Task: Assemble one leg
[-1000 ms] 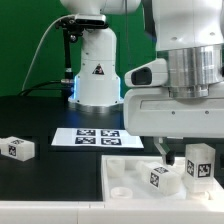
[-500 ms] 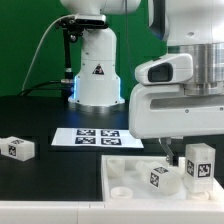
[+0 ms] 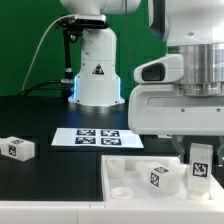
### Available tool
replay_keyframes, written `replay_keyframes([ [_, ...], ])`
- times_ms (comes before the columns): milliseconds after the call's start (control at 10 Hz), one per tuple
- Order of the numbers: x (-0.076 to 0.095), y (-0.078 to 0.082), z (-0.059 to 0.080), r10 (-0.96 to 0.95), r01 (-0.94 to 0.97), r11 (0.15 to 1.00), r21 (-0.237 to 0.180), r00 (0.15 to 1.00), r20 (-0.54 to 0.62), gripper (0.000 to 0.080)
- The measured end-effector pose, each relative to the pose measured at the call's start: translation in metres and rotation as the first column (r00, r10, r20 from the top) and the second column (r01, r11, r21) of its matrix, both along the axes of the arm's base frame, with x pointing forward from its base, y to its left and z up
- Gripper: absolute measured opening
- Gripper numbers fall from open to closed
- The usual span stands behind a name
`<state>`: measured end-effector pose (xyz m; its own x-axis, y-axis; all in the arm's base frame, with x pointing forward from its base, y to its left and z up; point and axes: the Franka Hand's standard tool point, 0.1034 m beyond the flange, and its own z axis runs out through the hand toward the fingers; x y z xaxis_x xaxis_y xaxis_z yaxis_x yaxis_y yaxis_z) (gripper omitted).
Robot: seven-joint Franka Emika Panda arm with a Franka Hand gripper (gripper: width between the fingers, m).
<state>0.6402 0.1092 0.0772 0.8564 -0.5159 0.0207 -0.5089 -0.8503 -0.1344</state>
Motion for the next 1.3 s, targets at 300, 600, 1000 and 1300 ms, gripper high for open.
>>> replay_keyframes([
  [300,0.0002,-0.0014,-0.0004,-0.455,0.458,0.888,0.035,0.888,-0.058,0.0284],
  [600,0.0008,-0.0063,-0.0017,-0.777,0.790,0.610,0.064,0.612,-0.150,0.0285],
  [1000,0.0003,-0.0053,-0.0019,-0.759,0.771,0.634,0.064,0.635,-0.144,0.0573],
  [1300,0.0022,0.0021,-0.0007,-0.329,0.330,0.942,0.066,0.944,-0.027,0.0642],
])
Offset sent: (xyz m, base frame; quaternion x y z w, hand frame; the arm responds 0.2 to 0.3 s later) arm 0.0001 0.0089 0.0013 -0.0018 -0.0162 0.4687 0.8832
